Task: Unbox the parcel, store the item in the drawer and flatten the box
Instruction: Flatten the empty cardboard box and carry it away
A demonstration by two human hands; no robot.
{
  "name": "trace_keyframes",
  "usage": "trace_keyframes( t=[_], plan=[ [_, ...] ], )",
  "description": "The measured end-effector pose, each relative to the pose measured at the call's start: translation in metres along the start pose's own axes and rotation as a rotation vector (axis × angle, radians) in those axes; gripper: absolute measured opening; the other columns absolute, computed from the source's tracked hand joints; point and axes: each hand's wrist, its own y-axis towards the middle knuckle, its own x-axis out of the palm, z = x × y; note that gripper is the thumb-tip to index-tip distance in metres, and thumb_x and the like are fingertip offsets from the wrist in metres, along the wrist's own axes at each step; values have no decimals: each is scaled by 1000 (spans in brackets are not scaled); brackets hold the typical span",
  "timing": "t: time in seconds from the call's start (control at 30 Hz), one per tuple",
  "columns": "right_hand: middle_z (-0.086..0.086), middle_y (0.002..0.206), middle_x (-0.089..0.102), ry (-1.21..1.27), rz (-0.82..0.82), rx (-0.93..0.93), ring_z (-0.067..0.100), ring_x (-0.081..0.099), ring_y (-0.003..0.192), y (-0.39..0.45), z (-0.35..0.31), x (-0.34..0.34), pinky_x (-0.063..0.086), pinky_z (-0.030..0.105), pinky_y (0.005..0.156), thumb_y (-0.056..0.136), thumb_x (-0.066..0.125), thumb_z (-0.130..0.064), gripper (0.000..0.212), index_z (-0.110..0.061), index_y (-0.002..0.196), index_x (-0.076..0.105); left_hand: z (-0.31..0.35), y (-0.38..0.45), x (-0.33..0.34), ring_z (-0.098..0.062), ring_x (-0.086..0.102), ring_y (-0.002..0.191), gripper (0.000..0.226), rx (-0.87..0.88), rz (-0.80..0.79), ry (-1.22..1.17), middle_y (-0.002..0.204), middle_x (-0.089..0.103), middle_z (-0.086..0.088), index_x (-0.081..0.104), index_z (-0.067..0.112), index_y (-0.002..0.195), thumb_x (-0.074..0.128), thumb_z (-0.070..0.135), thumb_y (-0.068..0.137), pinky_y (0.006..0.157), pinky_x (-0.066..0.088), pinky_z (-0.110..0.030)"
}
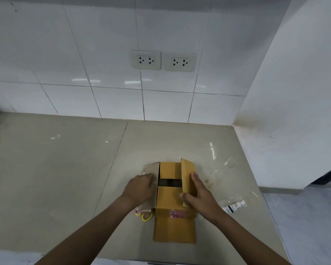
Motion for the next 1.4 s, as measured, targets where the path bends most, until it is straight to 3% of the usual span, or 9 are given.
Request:
trace_keyframes(
  t=[0.4,0.5,0.6,0.67,0.77,0.9,1.0,1.17,1.4],
  plan=[
    [-8,131,58,441,149,-7,5,56,116,-14,21,-24,48,29,98,87,39,-25,50,-31,136,47,5,2,10,-17,49,65,25,-71,-35,-242,63,46,8,43,20,77,50,33,97,50,30,-22],
    [-6,131,55,293,324,-29,2,55,112,-27,34,-28,46,18,91,102,34,-9,43,-26,141,41,3,2,14,-17,51,66,22,-87,-39,-319,64,49,7,45,20,77,51,28,97,50,32,-20],
    [-1,141,41,59,378,-6,17,49,122,-31,56,-30,45,35,100,97,46,-2,55,-19,147,30,0,2,18,-20,57,72,16,-97,-43,-379,74,58,1,52,18,86,50,28,98,54,37,-21],
    [1,147,38,-203,408,-86,18,40,131,-27,66,-28,38,34,106,93,53,-1,48,-15,139,46,-1,3,19,-19,60,74,16,-105,-43,-406,81,63,-2,57,16,91,49,28,98,59,43,-23],
    [10,135,56,-521,399,-227,25,54,122,-16,72,-26,37,33,102,83,66,3,43,-10,124,63,-3,4,21,-19,62,77,19,-119,-48,-424,86,67,-5,61,13,96,48,28,98,69,50,-32],
    [10,136,55,-507,102,-108,23,52,124,-9,54,-28,33,19,103,92,53,-9,41,-6,133,54,-2,3,22,-20,64,89,25,-132,-62,-465,102,71,-6,64,14,111,48,28,99,80,54,-34],
    [9,127,60,-436,167,-53,23,56,112,-6,36,-30,44,30,94,93,46,-27,40,-11,128,56,-2,2,19,-24,62,109,36,-153,-65,-504,121,66,-8,53,15,132,50,28,98,90,49,-31],
    [-5,139,44,-560,119,-109,28,50,119,9,27,-30,43,43,96,90,38,-53,46,-36,132,46,0,9,-4,-7,53,56,80,35,-125,-225,68,56,2,-6,33,150,52,30,95,55,45,-20],
    [1,138,40,-476,8,-3,26,45,122,24,21,-16,40,40,100,94,41,-53,41,-27,124,53,18,39,-15,-27,65,86,52,68,-146,127,106,66,-11,32,18,143,42,44,98,72,52,-35]
  ],
)
